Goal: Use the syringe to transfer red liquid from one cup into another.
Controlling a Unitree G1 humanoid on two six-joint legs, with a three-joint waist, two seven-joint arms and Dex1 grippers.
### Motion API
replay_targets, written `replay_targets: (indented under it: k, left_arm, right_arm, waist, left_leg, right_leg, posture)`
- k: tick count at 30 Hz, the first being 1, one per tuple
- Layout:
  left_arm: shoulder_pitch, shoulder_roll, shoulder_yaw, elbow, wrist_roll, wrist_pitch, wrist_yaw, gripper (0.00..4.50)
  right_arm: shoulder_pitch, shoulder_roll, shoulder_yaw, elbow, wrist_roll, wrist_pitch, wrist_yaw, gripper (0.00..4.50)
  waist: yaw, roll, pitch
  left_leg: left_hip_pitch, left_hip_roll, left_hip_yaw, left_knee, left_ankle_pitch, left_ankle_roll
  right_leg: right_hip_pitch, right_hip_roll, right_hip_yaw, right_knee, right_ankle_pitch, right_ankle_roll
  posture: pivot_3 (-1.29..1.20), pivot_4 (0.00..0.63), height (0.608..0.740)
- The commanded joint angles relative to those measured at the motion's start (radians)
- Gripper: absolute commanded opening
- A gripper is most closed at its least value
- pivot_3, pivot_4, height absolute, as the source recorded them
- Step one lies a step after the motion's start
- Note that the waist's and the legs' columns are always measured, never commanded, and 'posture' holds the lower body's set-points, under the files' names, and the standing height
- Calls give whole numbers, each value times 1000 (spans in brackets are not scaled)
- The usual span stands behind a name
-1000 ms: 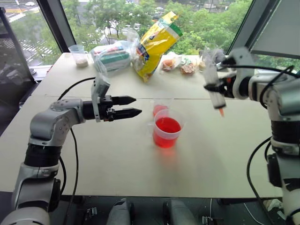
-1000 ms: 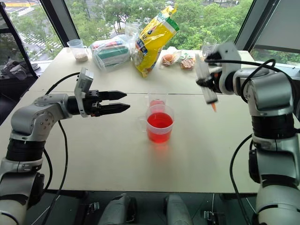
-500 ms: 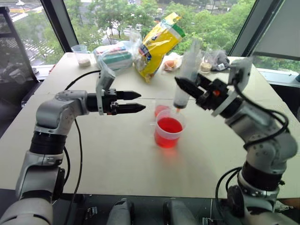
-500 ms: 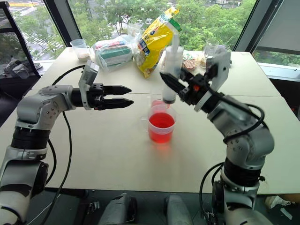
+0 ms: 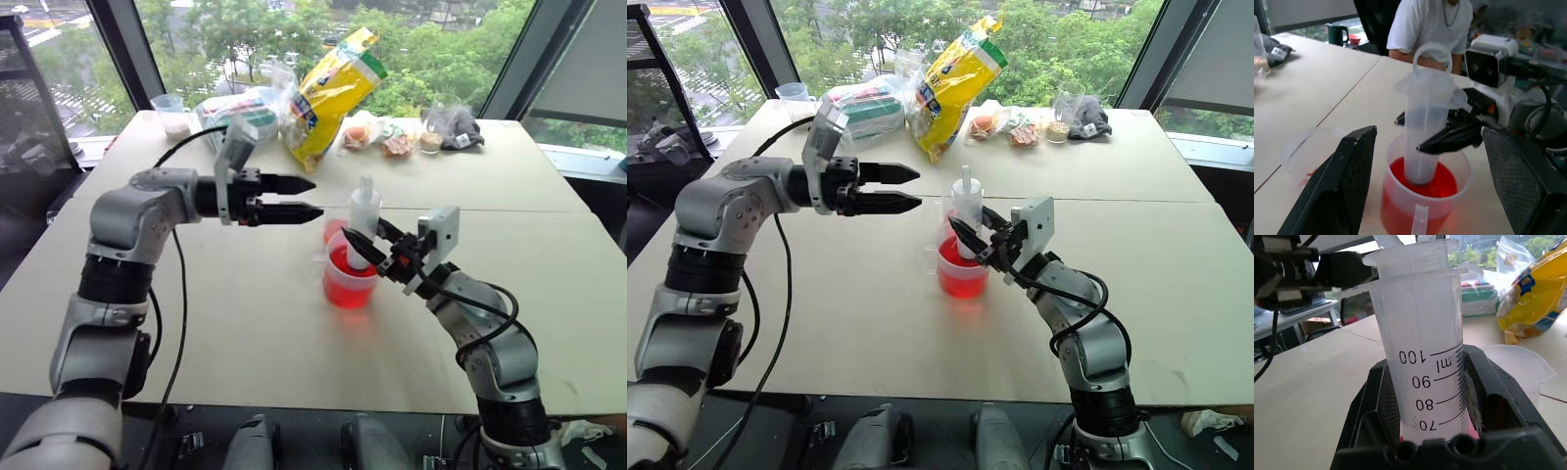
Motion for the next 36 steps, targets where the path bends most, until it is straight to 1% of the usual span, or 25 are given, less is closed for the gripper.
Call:
replay_targets:
  k: [1,6,13,17,22,25,30,31,36]
  left_arm:
    - [-44,-23,-3,6,-13,-1,-24,3524]
    - [-61,-66,-38,20,5,-10,-54,3524]
    - [-61,-99,-63,15,8,-8,-65,3524]
    - [-68,-127,-73,33,24,-20,-51,3524]
    - [-80,-188,-87,57,51,-44,-26,3524]
    - [-86,-211,-90,83,65,-61,-20,2722]
    - [-94,-231,-86,102,72,-74,-18,244]
    - [-98,-236,-83,107,72,-75,-16,57]
    - [-116,-249,-69,111,79,-102,-18,57]
  right_arm:
    - [-8,3,-1,-28,-2,-33,-14,1406]
    - [-4,-1,11,-37,-7,-31,-26,1406]
    - [1,-11,21,-51,-7,-24,-39,1406]
    - [4,-16,29,-55,-8,-22,-41,1406]
    - [14,-23,39,-62,-7,-17,-38,1406]
    - [16,-25,43,-61,-7,-16,-37,1406]
    - [18,-29,46,-61,-6,-13,-34,1406]
    - [18,-30,45,-59,-5,-12,-32,1406]
    - [19,-26,46,-41,12,4,-23,1406]
  waist:
    - [-1,0,0]
    - [-2,0,0]
    - [-1,0,0]
    - [-1,0,0]
    - [0,0,0]
    - [-1,0,0]
    - [-2,0,0]
    - [-1,0,0]
    - [-1,0,0]
  left_leg:
    - [0,0,0,0,0,0]
    - [0,0,-1,0,0,0]
    - [0,0,-1,0,0,0]
    - [0,0,-1,0,0,0]
    - [1,0,-1,0,0,0]
    - [1,0,-1,0,0,0]
    - [1,0,-2,0,0,0]
    - [1,0,-2,0,0,0]
    - [1,0,-1,0,0,0]
  right_leg:
    - [0,0,0,0,0,0]
    - [0,1,0,1,0,0]
    - [0,1,0,1,0,0]
    - [0,1,0,1,0,0]
    - [1,1,0,0,0,0]
    - [1,1,0,0,0,0]
    - [1,1,0,1,0,0]
    - [1,1,0,1,0,0]
    - [1,1,0,0,0,0]
  posture:
    - [0,150,740]
    - [0,150,740]
    - [0,150,740]
    - [0,150,740]
    - [0,150,740]
    - [0,150,740]
    - [0,150,740]
    - [0,150,740]
    - [0,150,740]
